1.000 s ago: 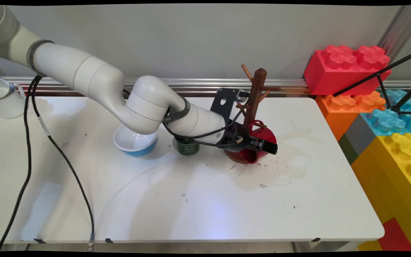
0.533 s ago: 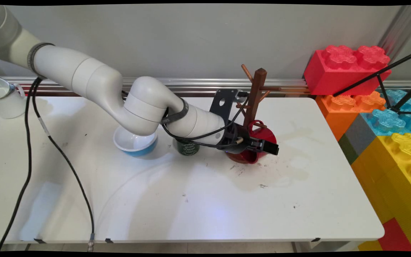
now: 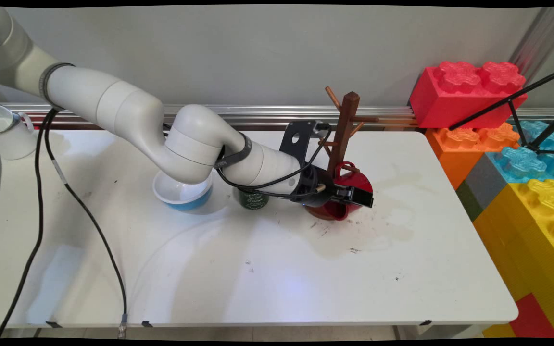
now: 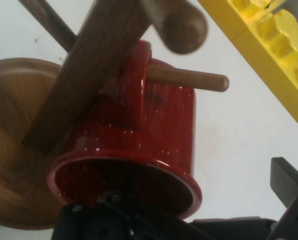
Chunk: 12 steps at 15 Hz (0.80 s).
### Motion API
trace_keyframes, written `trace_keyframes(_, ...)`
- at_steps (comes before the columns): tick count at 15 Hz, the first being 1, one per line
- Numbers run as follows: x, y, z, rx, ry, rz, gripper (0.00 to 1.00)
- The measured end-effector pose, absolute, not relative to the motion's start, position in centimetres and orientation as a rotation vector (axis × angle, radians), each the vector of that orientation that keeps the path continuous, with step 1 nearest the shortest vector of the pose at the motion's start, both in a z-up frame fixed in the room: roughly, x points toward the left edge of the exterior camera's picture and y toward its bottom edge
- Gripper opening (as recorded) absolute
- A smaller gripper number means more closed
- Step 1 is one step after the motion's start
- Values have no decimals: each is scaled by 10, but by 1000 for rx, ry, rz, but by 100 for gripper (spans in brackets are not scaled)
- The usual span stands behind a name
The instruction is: Pick up the red mug from the rack, then place the picked object on the table
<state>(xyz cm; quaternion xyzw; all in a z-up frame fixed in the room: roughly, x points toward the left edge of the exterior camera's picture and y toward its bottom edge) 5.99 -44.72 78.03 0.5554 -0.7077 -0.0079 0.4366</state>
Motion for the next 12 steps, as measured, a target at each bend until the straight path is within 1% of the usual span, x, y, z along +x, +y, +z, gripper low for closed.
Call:
trace_keyframes(4,61,-448,779,1395,-1748,-25,100)
trace_keyframes(5,62,-448,779,1398,-1745,-28,0)
trace_keyframes(12,66,-446,778,1419,-1734,-42,0)
